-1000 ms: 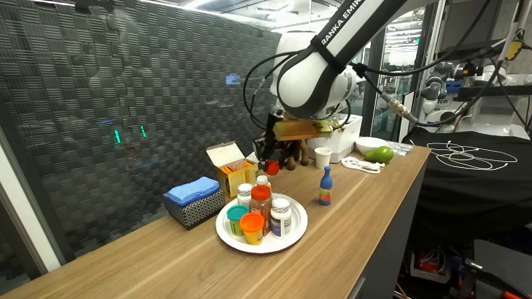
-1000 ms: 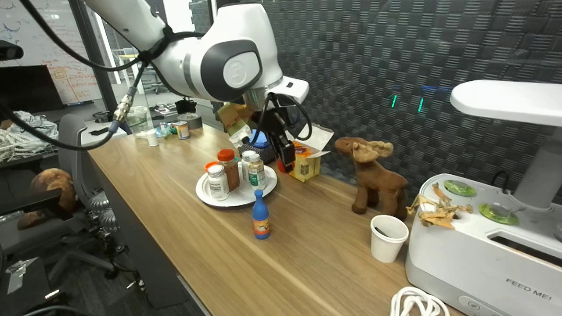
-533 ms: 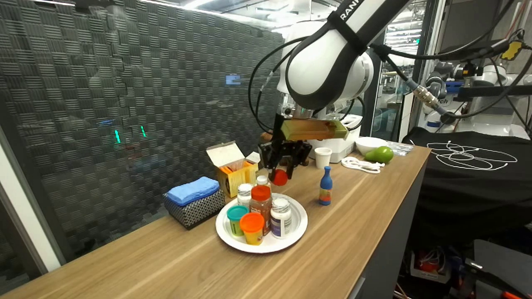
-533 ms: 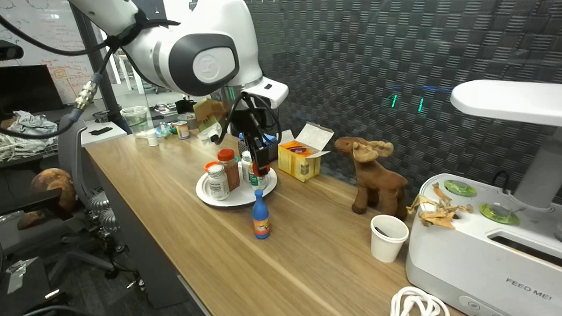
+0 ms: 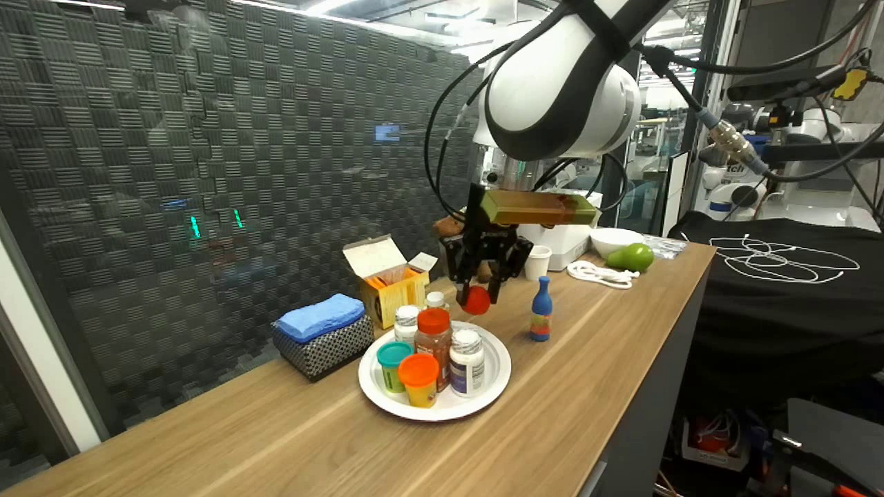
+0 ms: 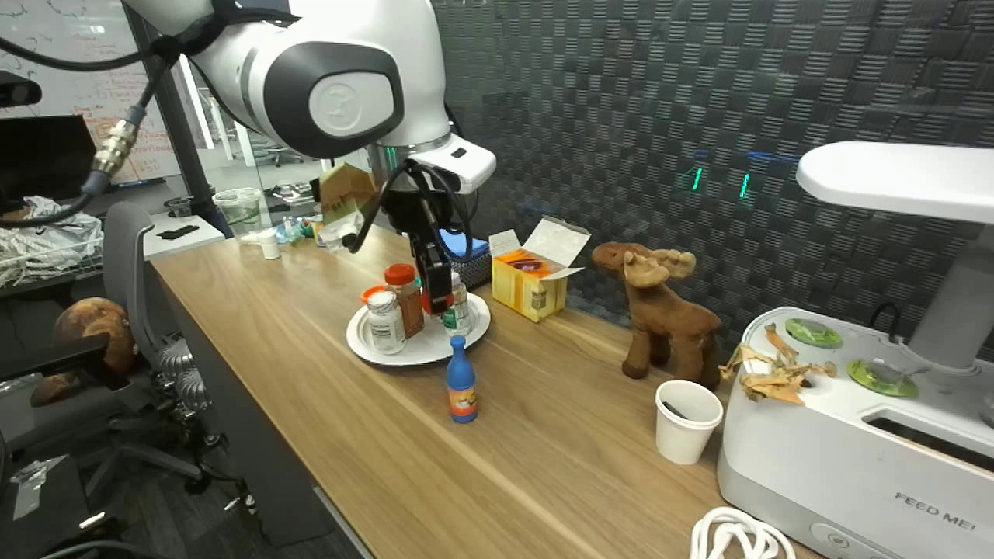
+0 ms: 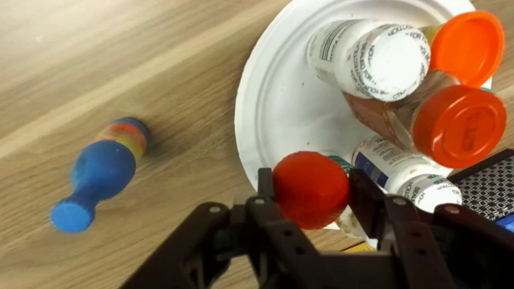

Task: Put all the containers and the orange plushie that are around the white plate on the white plate

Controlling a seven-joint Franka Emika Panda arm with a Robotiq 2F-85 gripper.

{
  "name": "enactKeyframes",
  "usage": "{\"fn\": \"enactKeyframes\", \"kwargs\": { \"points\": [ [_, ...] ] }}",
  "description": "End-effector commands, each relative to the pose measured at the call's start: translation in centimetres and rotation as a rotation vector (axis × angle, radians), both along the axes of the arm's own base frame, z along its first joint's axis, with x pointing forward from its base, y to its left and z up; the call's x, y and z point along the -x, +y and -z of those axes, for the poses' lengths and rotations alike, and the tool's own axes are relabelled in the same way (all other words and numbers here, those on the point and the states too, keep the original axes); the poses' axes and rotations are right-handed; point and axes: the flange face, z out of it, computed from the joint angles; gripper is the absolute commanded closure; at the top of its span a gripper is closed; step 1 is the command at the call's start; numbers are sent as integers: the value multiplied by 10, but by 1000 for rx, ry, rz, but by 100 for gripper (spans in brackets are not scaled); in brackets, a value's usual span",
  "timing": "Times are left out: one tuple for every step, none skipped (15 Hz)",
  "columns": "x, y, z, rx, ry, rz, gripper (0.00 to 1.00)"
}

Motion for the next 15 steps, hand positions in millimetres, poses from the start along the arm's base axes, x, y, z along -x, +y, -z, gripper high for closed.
{"fn": "enactKeyframes", "kwargs": {
  "points": [
    [12,6,-4,-51,33,-43,75],
    [13,8,0,-52,44,-50,75],
    [15,9,3,-55,57,-61,75],
    [15,12,5,-52,63,-72,75],
    [15,13,8,-48,69,-83,75],
    [15,16,9,-46,71,-92,67],
    [15,18,10,-40,69,-104,28],
    [14,20,9,-39,66,-113,24],
    [13,21,8,-38,60,-120,18],
    [12,22,6,-39,55,-123,11],
    [11,22,5,-38,50,-126,2],
    [11,22,3,-40,46,-126,0],
    [10,21,1,-39,38,-123,0],
    [10,19,-2,-38,30,-120,0],
    [9,18,-4,-34,21,-117,0]
  ]
}}
